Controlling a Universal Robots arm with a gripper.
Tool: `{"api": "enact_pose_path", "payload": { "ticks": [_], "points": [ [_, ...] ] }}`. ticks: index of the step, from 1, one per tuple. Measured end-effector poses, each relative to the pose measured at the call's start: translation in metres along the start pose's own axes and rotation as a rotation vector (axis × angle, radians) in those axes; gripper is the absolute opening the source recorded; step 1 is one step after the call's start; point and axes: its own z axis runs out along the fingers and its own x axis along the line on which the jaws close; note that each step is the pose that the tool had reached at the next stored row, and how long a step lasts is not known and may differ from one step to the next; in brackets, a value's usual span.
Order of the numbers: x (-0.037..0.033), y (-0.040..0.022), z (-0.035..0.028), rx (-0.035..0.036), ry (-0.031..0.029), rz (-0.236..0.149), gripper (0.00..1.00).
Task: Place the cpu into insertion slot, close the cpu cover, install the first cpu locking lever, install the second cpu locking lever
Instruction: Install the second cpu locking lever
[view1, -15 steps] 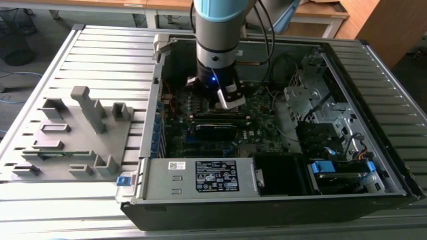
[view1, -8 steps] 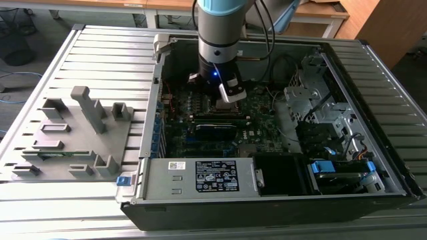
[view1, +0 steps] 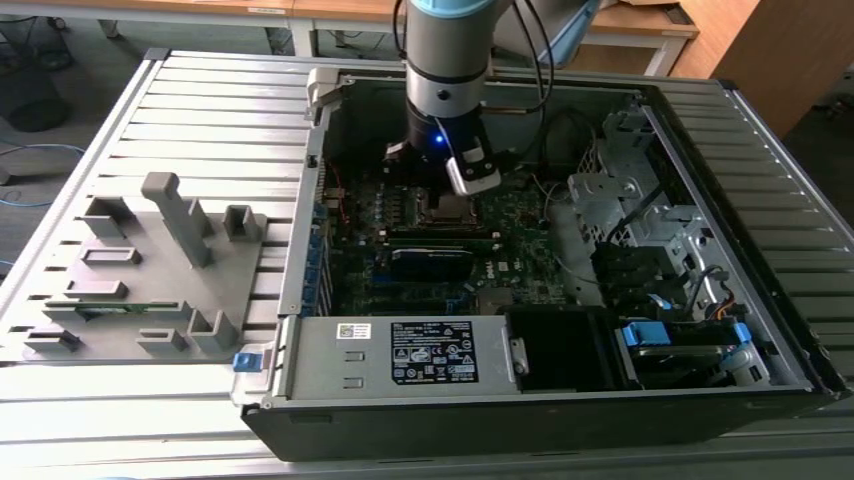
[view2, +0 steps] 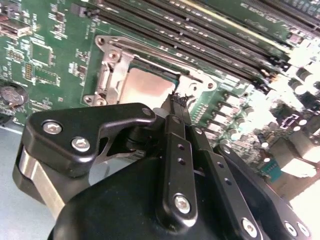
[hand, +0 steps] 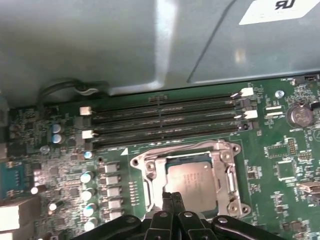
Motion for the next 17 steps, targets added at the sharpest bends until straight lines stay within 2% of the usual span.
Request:
{"api": "enact_pose_path", "payload": {
  "ticks": [9,11,17],
  "points": [
    [-0.0173,0.0095,0.0030,0.0323,-0.0026,-0.001,0.11],
    [-0.0186,0.0113,0.0032,0.0375,-0.0031,-0.001,0.11],
    [-0.0187,0.0118,0.0013,0.0388,-0.0033,-0.001,0.11]
  ]
}}
